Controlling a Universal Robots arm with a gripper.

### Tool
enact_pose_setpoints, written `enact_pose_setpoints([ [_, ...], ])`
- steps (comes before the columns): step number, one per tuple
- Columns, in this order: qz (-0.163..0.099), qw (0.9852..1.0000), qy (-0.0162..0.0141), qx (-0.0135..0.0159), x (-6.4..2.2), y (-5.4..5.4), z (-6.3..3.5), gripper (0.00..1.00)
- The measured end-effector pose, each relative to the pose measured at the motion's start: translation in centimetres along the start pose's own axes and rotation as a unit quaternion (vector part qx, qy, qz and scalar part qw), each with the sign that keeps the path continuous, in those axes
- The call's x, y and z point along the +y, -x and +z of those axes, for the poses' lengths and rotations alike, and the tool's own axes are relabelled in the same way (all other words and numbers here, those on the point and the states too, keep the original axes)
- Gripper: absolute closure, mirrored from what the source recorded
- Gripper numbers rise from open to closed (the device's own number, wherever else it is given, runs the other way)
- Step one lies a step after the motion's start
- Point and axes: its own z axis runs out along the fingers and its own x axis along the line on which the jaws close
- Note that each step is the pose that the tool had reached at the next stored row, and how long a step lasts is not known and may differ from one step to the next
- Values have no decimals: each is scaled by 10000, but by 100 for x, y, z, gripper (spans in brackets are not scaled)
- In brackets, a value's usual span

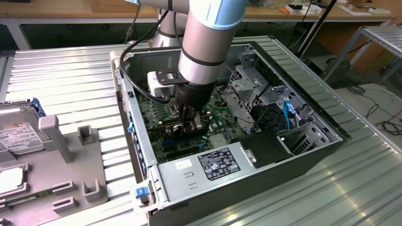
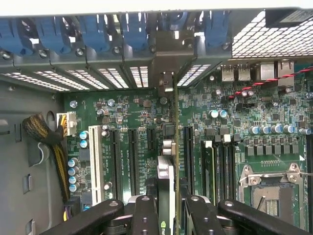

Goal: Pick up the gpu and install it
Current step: 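Insert the gpu into the slot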

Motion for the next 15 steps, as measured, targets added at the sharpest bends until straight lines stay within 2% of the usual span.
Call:
enact_pose_setpoints([
  [15, -17, 10000, 1, 2, 1, 19, 0, 73],
])
